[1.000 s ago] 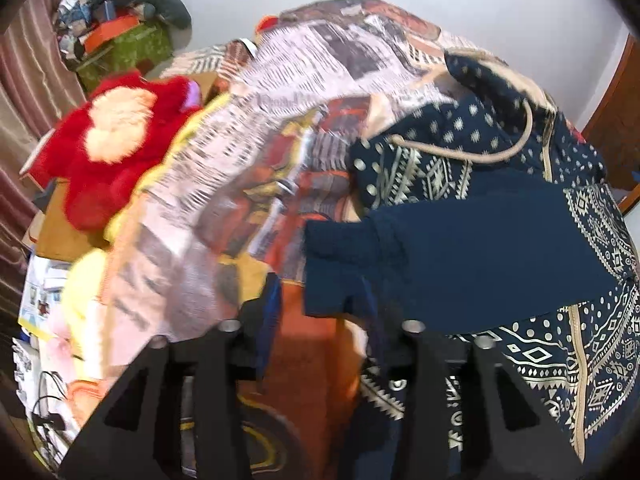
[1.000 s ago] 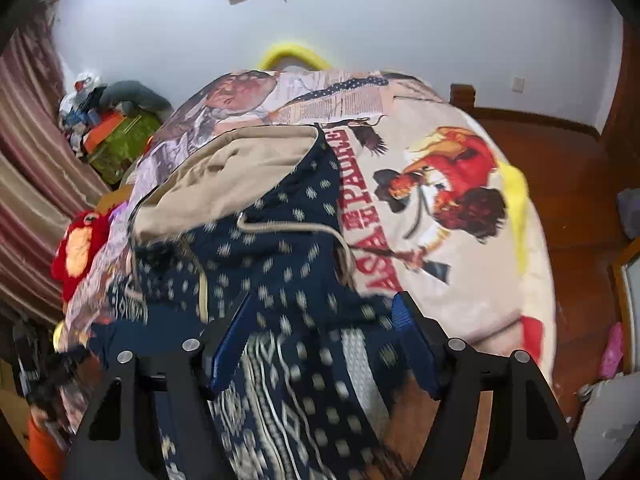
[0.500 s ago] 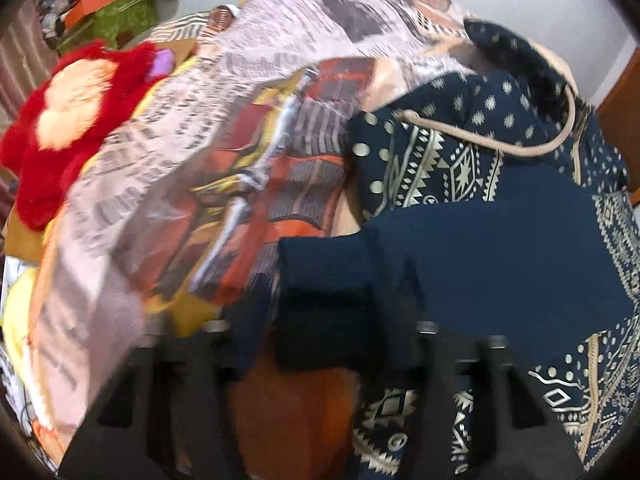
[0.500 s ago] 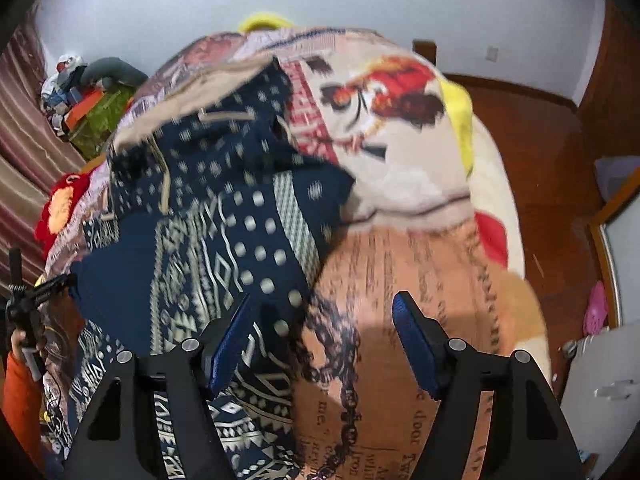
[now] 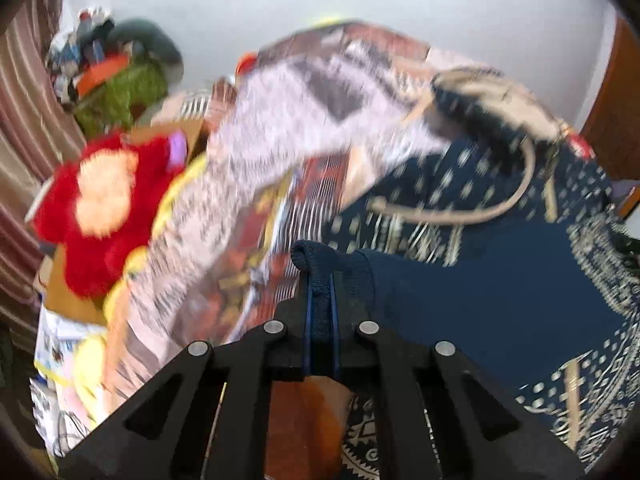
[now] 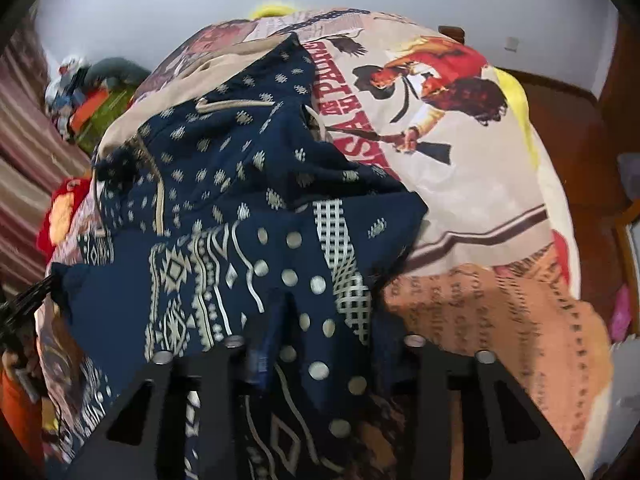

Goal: Fold large clothes

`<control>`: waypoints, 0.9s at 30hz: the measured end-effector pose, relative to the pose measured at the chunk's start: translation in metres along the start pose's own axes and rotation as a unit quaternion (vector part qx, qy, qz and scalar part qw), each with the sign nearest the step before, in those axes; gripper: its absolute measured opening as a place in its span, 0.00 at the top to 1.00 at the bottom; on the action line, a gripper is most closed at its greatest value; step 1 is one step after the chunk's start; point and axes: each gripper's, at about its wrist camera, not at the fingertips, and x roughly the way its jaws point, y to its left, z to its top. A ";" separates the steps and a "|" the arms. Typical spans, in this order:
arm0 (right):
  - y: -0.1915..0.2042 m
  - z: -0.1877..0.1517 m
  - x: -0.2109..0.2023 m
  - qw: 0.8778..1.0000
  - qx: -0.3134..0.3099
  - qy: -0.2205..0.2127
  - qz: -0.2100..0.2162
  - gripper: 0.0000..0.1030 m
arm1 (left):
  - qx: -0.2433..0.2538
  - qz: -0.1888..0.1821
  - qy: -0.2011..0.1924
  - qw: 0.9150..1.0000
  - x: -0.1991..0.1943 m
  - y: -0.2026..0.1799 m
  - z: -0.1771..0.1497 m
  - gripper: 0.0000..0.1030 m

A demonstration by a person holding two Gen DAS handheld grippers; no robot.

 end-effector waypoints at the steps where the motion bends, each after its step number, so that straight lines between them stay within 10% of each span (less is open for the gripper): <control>1: 0.001 0.000 -0.001 1.000 -0.004 -0.005 0.002 0.85 | 0.005 0.001 -0.009 1.000 -0.004 -0.002 0.006 0.93; 8: 0.005 0.009 -0.026 0.996 -0.028 -0.067 -0.054 0.95 | 0.037 0.000 -0.048 0.998 -0.016 -0.032 0.031 0.93; 18: -0.027 0.028 -0.011 0.998 0.005 -0.030 -0.054 0.94 | 0.028 0.020 0.084 0.996 0.094 -0.023 -0.006 0.91; 27: -0.013 0.015 -0.031 0.996 -0.060 -0.004 -0.071 0.90 | 0.030 0.021 0.090 0.995 0.069 -0.005 -0.015 0.81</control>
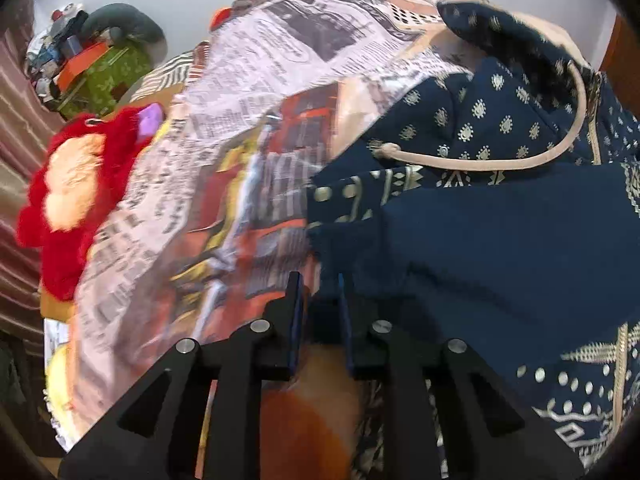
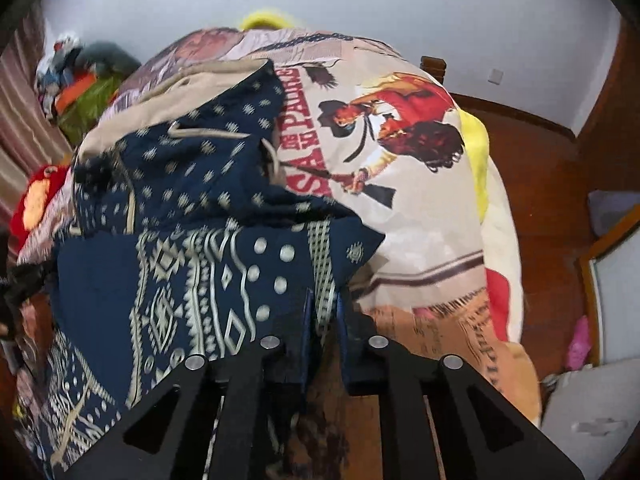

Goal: Fold large clothes

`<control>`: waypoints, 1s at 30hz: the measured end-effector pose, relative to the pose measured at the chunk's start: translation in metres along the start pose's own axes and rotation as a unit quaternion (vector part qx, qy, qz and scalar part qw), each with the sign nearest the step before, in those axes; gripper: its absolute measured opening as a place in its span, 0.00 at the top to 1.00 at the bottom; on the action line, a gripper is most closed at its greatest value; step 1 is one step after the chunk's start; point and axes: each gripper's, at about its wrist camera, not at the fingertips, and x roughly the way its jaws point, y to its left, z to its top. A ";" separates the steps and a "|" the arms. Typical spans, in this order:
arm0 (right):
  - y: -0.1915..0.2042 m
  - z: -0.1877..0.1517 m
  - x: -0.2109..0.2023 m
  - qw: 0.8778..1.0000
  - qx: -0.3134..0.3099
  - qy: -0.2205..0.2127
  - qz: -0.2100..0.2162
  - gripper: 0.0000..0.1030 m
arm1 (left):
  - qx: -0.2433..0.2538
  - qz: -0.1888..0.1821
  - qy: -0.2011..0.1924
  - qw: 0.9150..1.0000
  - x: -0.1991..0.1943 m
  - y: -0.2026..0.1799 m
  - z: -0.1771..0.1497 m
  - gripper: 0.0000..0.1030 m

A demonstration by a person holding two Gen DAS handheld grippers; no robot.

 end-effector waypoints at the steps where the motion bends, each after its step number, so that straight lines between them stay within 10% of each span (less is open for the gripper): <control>1: 0.002 -0.002 -0.008 1.000 -0.001 0.000 0.006 0.90 | -0.001 0.002 -0.003 1.000 -0.008 0.004 -0.002 0.75; 6: 0.012 -0.005 -0.042 0.999 -0.003 -0.003 0.035 0.77 | 0.017 0.014 -0.030 0.999 -0.050 0.003 -0.001 0.45; 8: 0.017 0.000 -0.057 0.999 0.002 -0.024 0.041 0.40 | 0.025 0.009 -0.041 0.999 -0.064 -0.001 0.008 0.43; 10: 0.023 0.006 -0.074 0.997 0.005 -0.057 0.047 0.27 | 0.021 -0.007 -0.050 0.998 -0.077 -0.007 0.021 0.34; 19: 0.048 0.081 -0.070 0.994 0.007 -0.078 0.078 0.25 | -0.008 -0.081 -0.078 0.994 -0.077 -0.056 0.116 0.30; 30: 0.041 0.179 0.048 0.996 0.047 -0.043 0.066 0.24 | -0.025 -0.087 -0.064 0.994 0.006 -0.100 0.199 0.30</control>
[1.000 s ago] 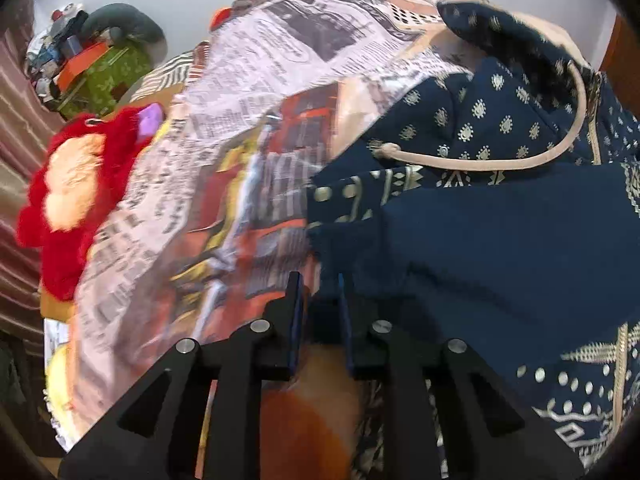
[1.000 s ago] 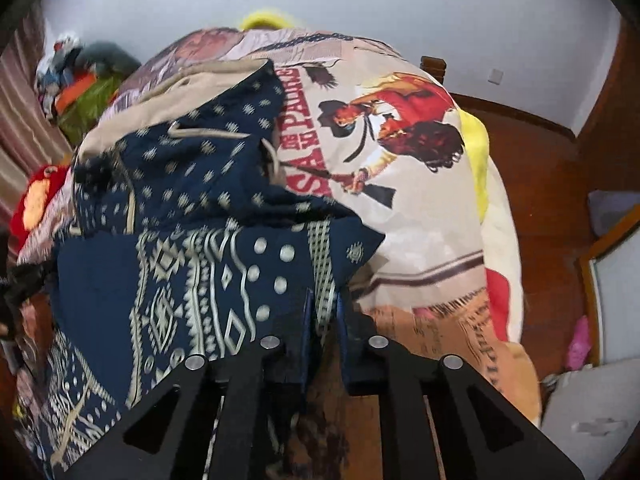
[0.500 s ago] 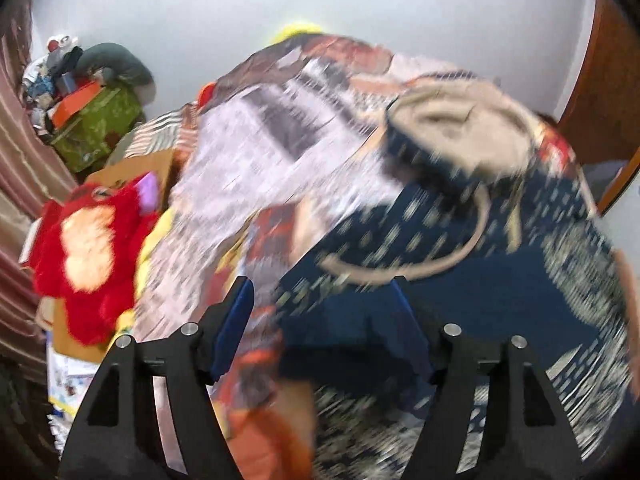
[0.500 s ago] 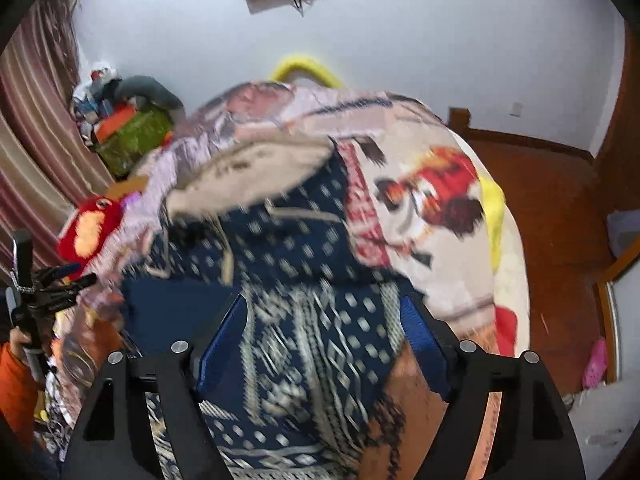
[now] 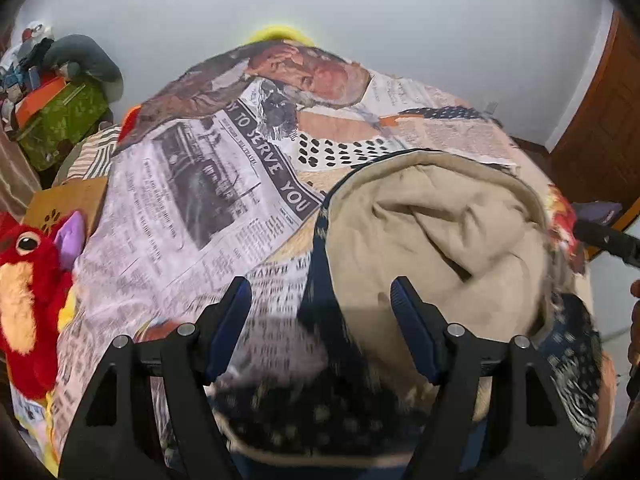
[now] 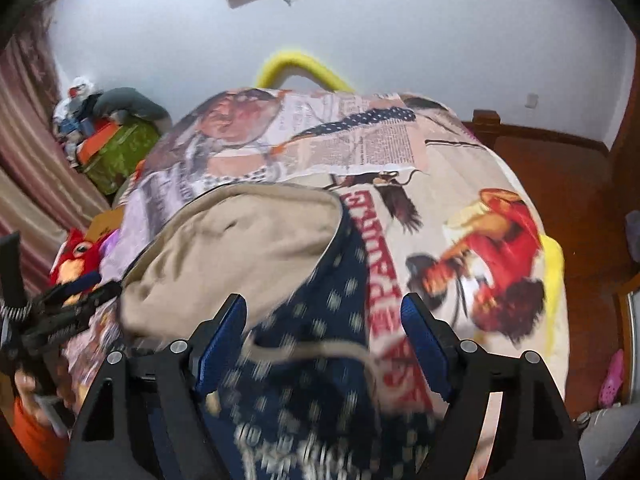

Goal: Fold large clothes

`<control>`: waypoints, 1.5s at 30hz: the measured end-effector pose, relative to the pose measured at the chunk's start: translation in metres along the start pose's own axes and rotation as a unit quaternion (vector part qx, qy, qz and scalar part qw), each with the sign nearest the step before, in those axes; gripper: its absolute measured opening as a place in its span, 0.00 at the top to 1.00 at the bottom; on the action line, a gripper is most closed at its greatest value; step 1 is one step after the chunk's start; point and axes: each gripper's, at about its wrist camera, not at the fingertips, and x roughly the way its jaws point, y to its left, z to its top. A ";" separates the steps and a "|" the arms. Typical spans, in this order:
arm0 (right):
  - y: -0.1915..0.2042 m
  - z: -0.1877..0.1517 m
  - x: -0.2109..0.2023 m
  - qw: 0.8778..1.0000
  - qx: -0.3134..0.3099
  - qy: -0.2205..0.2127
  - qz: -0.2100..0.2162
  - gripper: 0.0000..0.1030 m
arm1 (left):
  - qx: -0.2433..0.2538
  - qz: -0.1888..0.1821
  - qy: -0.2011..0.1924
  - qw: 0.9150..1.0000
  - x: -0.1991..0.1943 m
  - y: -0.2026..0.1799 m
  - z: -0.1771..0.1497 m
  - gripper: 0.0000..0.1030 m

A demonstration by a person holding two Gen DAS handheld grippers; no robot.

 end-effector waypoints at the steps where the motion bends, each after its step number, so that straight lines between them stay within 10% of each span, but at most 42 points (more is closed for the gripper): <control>1: -0.002 0.007 0.013 1.000 0.004 0.004 0.003 0.24 | -0.002 0.002 0.003 1.000 0.012 0.001 0.004 0.30; 6: -0.011 0.023 0.066 1.000 0.009 0.025 -0.009 0.27 | -0.028 0.000 0.015 0.999 0.045 0.014 0.013 0.36; 11: -0.018 0.028 0.092 0.999 0.019 0.040 -0.005 0.71 | -0.058 -0.042 0.040 0.997 0.058 0.017 0.013 0.92; 16: -0.001 0.020 0.064 0.999 -0.026 -0.007 -0.025 0.92 | -0.001 -0.014 -0.013 1.000 0.016 -0.004 0.010 0.93; 30: 0.054 -0.078 -0.093 0.992 -0.089 -0.071 0.049 0.95 | 0.081 -0.031 -0.047 0.995 -0.120 -0.014 -0.075 0.93; 45: 0.048 -0.234 -0.128 0.991 -0.132 -0.004 0.028 0.95 | 0.126 -0.038 0.030 0.991 -0.135 -0.007 -0.221 0.92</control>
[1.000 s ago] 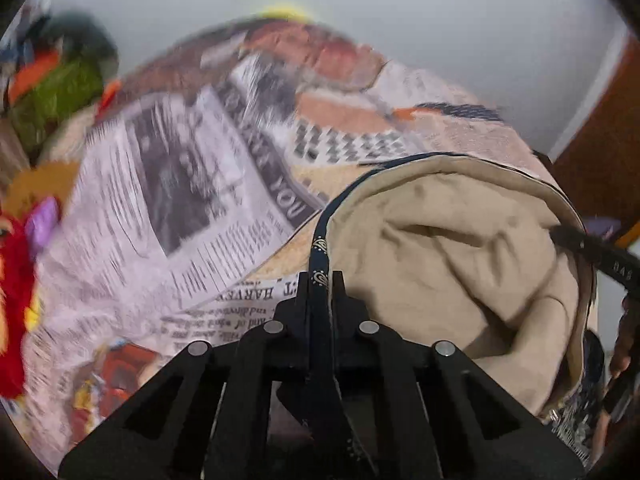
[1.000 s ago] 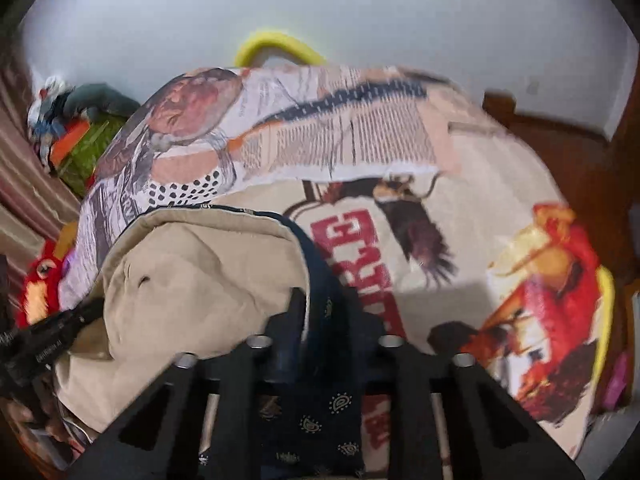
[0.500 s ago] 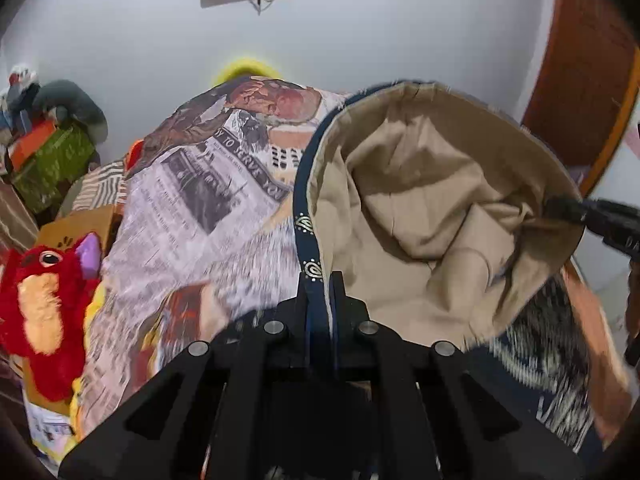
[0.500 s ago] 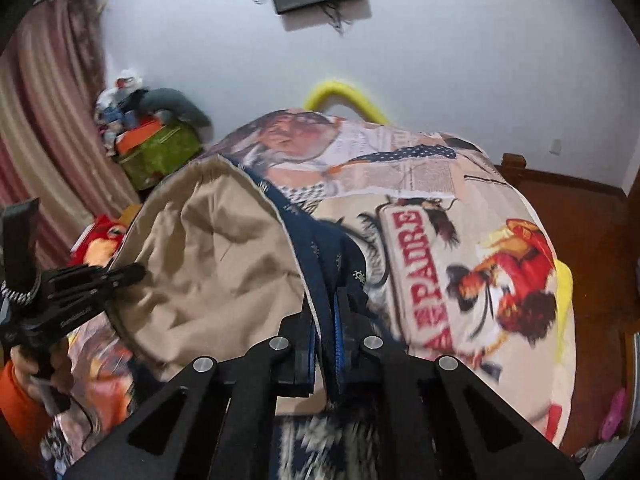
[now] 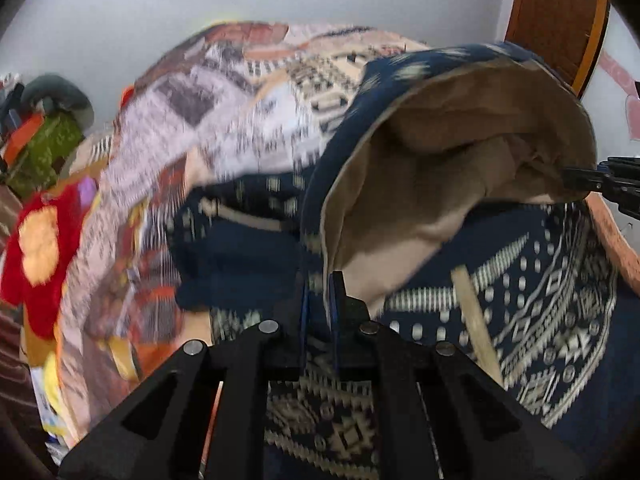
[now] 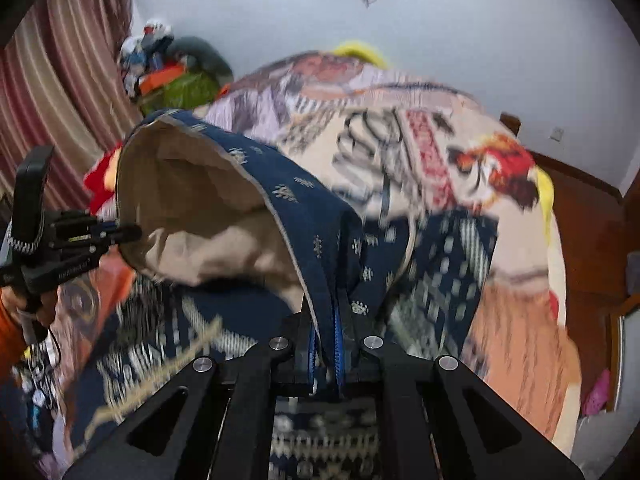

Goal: Fold large clothes

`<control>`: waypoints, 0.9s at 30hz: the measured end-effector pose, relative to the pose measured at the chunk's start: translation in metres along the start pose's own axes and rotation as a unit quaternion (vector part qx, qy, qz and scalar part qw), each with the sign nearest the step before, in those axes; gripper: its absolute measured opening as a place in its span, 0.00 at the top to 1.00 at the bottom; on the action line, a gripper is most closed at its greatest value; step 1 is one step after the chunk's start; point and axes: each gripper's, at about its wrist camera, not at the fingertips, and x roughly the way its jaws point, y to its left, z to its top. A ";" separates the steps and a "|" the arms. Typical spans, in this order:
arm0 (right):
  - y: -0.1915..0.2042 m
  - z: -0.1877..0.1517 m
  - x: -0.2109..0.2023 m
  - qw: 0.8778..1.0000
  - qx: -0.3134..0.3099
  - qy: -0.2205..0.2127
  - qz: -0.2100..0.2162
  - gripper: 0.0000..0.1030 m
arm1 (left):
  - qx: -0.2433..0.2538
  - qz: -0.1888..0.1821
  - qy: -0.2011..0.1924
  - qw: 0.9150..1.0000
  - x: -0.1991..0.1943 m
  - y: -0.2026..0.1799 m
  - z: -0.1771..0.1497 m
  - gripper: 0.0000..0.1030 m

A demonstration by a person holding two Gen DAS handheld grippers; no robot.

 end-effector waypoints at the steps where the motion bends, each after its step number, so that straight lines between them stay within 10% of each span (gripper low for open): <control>1: 0.000 -0.007 0.000 1.000 0.004 0.005 -0.001 0.95 | -0.007 -0.003 0.005 1.000 -0.001 0.002 -0.006 0.91; 11: 0.010 -0.032 -0.034 0.999 -0.008 0.049 0.023 0.95 | -0.030 0.002 -0.013 0.999 -0.050 0.027 -0.031 0.57; 21: 0.044 0.009 -0.073 0.997 -0.038 0.013 0.068 0.94 | -0.094 -0.024 -0.078 0.992 -0.086 0.040 0.031 0.30; 24: 0.049 0.027 -0.062 0.998 -0.039 0.011 0.056 0.73 | -0.093 -0.028 -0.072 0.993 -0.075 0.033 0.052 0.29; 26: 0.050 0.038 -0.056 0.998 -0.038 -0.012 0.051 0.33 | -0.086 -0.030 -0.065 0.994 -0.061 0.028 0.065 0.29; 27: 0.050 0.041 -0.055 0.998 -0.038 -0.021 0.051 0.29 | -0.085 -0.034 -0.059 0.994 -0.053 0.026 0.071 0.29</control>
